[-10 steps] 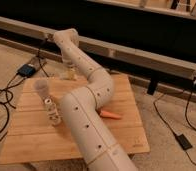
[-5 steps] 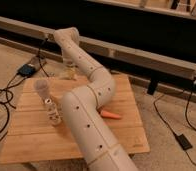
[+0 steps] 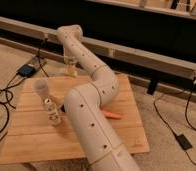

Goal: Place the white sponge in the ceramic bowl

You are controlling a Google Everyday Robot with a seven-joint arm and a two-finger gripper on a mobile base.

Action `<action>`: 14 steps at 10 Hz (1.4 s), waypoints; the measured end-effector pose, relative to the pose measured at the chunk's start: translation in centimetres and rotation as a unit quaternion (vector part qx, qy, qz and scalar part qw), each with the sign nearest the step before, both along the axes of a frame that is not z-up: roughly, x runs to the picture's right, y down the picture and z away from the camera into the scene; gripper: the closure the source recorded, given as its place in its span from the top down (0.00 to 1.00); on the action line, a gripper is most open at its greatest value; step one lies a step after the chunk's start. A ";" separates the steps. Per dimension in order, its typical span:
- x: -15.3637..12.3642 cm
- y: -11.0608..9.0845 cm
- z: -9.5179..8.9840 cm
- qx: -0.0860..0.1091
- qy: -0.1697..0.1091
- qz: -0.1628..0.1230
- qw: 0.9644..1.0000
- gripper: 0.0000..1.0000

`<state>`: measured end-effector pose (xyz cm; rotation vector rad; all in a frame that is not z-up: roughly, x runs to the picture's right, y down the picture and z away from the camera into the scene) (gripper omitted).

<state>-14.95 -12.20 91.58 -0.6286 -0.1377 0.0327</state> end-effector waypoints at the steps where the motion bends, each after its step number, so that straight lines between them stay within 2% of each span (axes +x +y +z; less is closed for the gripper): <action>1: 0.1 -0.4 -0.2 0.005 -0.001 0.007 1.000 0.00; 4: 0.7 1.3 -1.4 -0.023 -0.007 0.026 0.999 0.00; 6: 2.5 2.8 -1.9 -0.039 0.013 0.030 0.999 0.00; 10: 6.9 5.0 -1.5 -0.047 0.073 0.032 0.996 0.00; 14: 8.7 7.4 -1.1 -0.064 0.104 0.040 0.992 0.00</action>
